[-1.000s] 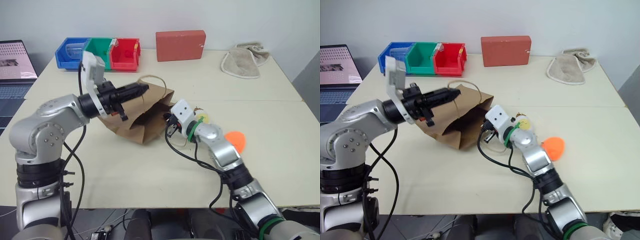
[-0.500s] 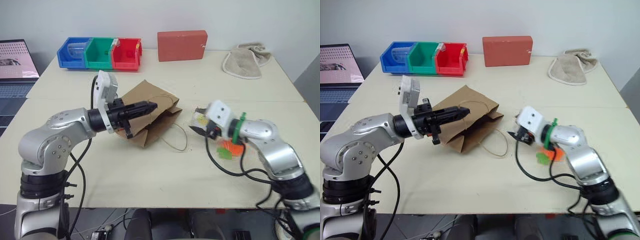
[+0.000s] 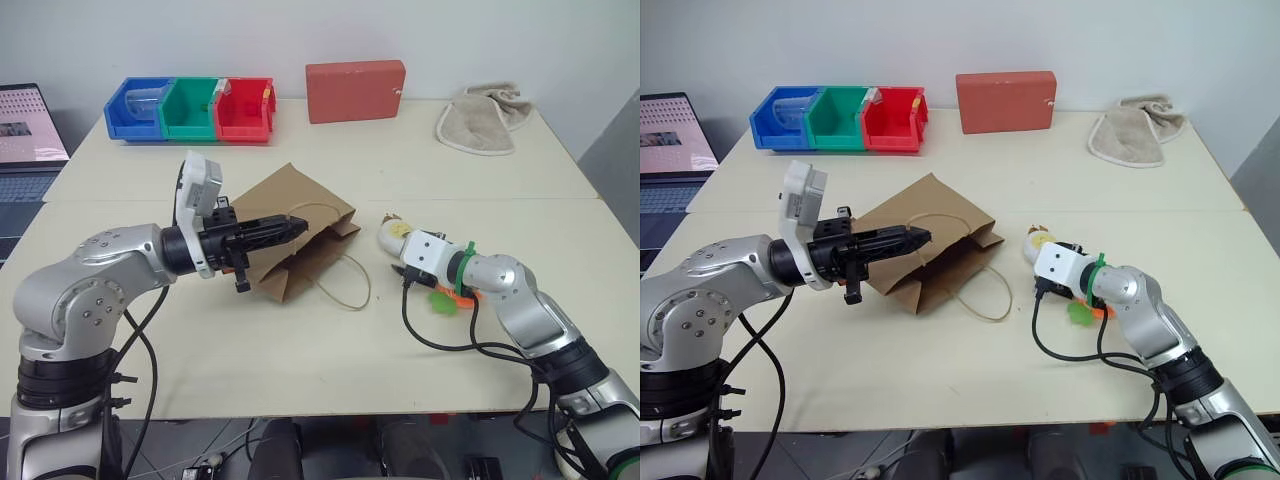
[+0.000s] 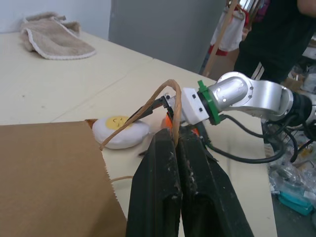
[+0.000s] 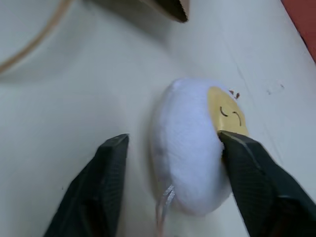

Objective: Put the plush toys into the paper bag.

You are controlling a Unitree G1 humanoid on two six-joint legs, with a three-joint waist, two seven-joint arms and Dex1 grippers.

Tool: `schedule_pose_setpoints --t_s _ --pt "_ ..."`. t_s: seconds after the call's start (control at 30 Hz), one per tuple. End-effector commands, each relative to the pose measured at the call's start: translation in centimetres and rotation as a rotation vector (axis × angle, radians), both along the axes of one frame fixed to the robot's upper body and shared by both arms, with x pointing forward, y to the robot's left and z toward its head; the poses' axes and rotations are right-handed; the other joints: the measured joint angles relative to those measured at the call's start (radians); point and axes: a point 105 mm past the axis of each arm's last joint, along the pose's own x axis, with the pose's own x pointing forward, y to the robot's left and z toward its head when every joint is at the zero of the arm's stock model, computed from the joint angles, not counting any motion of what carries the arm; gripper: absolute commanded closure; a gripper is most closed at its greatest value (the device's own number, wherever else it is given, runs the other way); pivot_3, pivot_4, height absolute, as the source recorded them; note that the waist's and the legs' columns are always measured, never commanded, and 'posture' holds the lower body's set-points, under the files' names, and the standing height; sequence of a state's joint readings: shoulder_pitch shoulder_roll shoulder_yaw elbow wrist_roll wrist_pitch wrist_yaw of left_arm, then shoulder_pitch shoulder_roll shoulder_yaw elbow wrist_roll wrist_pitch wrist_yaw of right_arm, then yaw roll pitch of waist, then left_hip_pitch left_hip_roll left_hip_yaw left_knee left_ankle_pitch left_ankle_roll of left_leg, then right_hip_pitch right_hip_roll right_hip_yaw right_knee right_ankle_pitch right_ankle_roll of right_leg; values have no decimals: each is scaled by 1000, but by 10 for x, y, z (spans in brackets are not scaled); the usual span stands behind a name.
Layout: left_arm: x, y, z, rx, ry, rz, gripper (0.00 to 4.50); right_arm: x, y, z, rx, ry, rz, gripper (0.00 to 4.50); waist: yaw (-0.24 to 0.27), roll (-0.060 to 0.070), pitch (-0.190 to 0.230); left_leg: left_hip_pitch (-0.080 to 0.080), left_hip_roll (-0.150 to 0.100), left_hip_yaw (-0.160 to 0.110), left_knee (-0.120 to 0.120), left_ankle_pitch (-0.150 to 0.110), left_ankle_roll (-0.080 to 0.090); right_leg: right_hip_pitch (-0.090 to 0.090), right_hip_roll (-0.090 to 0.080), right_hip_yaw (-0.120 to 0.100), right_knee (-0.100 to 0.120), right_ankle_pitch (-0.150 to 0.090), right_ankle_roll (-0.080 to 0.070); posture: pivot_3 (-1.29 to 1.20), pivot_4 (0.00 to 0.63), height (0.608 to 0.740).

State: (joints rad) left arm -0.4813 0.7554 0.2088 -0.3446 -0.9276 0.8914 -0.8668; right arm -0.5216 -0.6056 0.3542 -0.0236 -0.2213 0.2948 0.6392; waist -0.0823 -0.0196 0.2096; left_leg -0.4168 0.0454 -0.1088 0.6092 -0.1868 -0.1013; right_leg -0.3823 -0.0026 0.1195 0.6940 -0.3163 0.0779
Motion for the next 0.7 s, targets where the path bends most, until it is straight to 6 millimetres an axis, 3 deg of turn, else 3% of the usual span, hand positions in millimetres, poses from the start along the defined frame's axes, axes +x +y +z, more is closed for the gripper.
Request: schedule_pose_setpoints --t_s 0.03,0.2,0.27,0.37,0.5,0.57,0.7 --pt "-5 8 16 -29 -36 11 4500 7 -3 7 -7 -56 -13 2834 0 0 0 0 0 0 0 0 0 0 0 0 0 0 0 0 150 740" --pt "-4 13 19 -48 -38 32 4500 6 -6 17 35 -46 11 4484 0 0 0 0 0 0 0 0 0 0 0 0 0 0 0 0 150 740" --pt "-4 13 21 -56 -45 32 4500 0 -6 28 83 -8 43 4484 0 0 0 0 0 0 0 0 0 0 0 0 0 0 0 0 150 740" --pt "-4 14 22 -56 -47 29 4500 -24 -2 50 142 84 170 4484 2 0 1 0 0 0 0 0 0 0 0 0 0 0 0 0 150 740" --pt "-6 13 23 -54 -47 5 4500 -76 14 78 198 247 418 4484 5 0 1 0 0 -2 -1 0 0 1 0 -2 0 0 0 0 150 740" --pt "-5 12 25 -59 -47 -3 4500 -84 23 82 203 256 453 4484 4 0 1 0 0 -3 -1 0 0 1 0 -3 0 0 0 0 150 740" --pt "-7 12 31 -77 -46 -22 4500 -74 55 84 266 197 460 4484 -3 0 1 0 0 -1 0 0 0 1 0 -2 0 0 0 0 150 740"
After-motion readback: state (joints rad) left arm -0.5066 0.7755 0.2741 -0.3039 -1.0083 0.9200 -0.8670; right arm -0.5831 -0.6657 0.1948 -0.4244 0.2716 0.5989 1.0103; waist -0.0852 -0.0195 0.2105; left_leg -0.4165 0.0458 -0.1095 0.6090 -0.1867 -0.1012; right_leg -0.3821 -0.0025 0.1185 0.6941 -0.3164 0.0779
